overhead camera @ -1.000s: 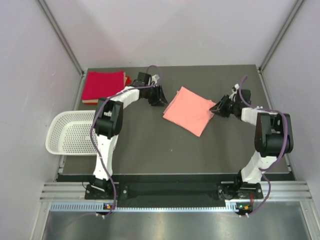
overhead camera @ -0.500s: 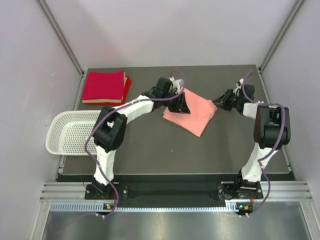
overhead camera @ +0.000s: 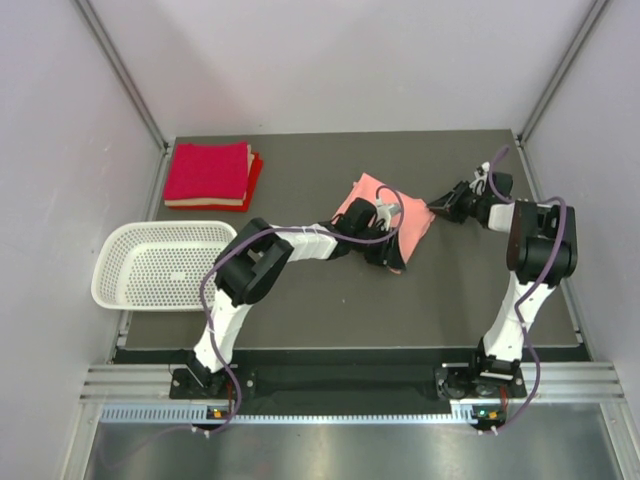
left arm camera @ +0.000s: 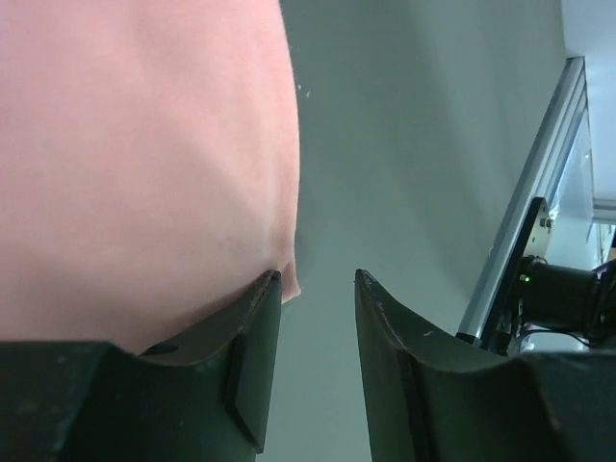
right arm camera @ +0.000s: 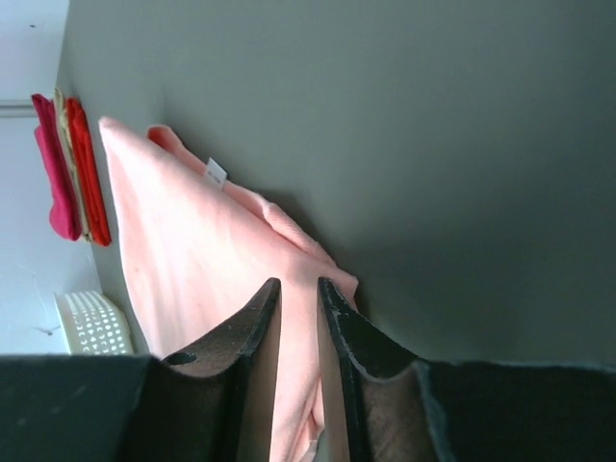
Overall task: Fold and stack the t-shirts
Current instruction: Fold the tshirt
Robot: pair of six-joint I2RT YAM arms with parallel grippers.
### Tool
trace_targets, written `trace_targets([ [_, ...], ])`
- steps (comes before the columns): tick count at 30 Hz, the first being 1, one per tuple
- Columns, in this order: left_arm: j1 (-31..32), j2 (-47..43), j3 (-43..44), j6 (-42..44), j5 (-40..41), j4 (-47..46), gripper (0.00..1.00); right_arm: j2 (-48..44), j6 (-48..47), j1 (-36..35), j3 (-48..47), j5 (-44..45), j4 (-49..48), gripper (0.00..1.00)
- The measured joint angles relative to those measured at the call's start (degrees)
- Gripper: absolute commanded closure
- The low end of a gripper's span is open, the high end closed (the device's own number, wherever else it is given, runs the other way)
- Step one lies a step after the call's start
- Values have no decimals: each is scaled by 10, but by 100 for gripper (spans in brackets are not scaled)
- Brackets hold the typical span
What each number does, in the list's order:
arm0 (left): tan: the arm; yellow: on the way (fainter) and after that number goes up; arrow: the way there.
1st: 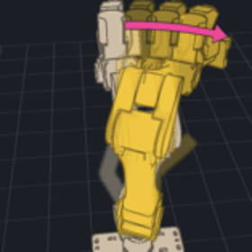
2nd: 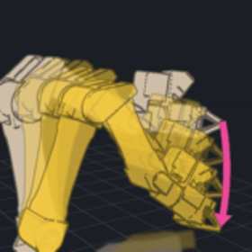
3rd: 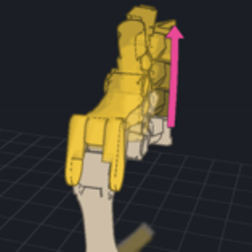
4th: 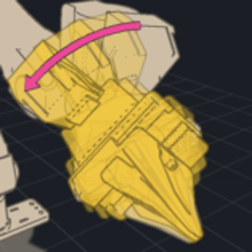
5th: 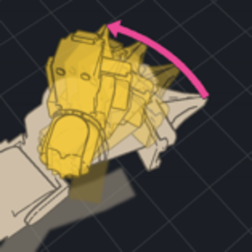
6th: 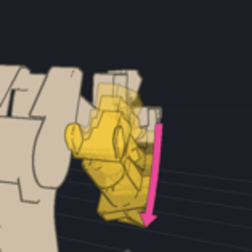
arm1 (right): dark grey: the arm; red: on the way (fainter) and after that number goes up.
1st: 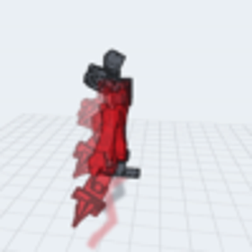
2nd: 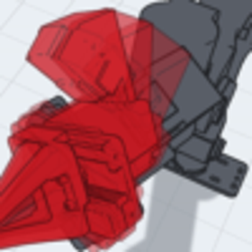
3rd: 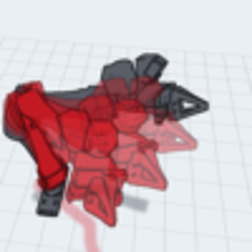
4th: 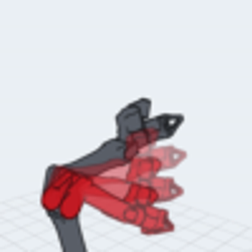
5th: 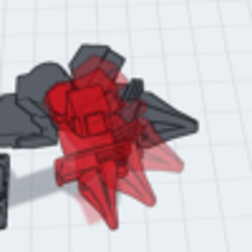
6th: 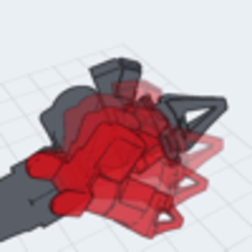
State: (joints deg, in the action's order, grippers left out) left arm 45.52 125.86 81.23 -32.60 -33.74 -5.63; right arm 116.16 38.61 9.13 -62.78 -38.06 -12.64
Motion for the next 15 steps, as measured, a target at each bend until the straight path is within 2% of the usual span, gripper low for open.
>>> trace_targets([
  [5,-2,-6,-13,-15,-12,-17,57,-1,0,2,-11,-6,1,74],
  [11,-12,-35,40,7,-14,98,54,-65,0,0,-1,-6,37,71],
  [15,-68,-80,85,39,-11,150,55,-145,0,-15,13,-7,49,70],
])
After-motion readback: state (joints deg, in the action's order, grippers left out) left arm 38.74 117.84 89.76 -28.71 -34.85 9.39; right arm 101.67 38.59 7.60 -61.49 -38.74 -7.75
